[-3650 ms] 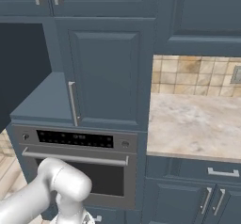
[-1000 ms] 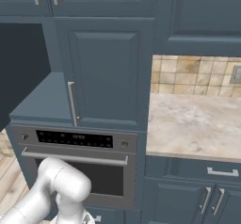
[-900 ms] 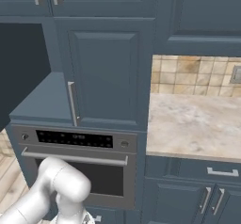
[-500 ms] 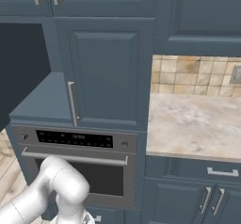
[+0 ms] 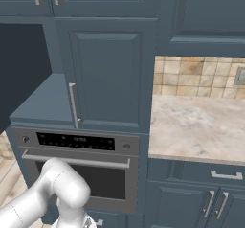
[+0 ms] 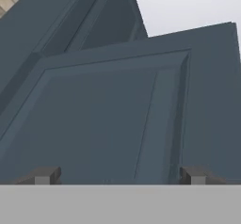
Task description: Close all open cabinet doors.
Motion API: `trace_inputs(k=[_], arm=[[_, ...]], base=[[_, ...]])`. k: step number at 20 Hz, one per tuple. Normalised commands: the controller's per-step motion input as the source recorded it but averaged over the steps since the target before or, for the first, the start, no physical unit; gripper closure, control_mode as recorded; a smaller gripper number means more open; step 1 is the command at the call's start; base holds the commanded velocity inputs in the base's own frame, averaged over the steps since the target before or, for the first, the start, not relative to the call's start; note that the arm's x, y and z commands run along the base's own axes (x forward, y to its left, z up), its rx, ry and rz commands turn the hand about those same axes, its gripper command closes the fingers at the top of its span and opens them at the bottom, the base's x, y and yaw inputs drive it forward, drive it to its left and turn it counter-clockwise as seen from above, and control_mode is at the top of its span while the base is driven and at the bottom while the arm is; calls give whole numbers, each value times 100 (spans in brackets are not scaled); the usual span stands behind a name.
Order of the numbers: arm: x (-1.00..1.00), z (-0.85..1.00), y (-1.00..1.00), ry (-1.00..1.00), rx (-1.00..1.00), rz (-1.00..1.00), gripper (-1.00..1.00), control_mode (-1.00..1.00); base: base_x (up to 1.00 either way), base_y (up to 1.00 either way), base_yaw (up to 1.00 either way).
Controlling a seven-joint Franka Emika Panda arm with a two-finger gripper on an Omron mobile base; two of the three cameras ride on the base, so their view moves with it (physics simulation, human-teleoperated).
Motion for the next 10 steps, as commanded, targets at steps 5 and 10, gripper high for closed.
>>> trace_inputs(k=[5, 10], arm=[[29, 0, -15, 0, 0, 0, -100, -100], [1, 0, -22, 0, 0, 0, -100, -100]], base=[[0, 0, 0], [0, 0, 0]])
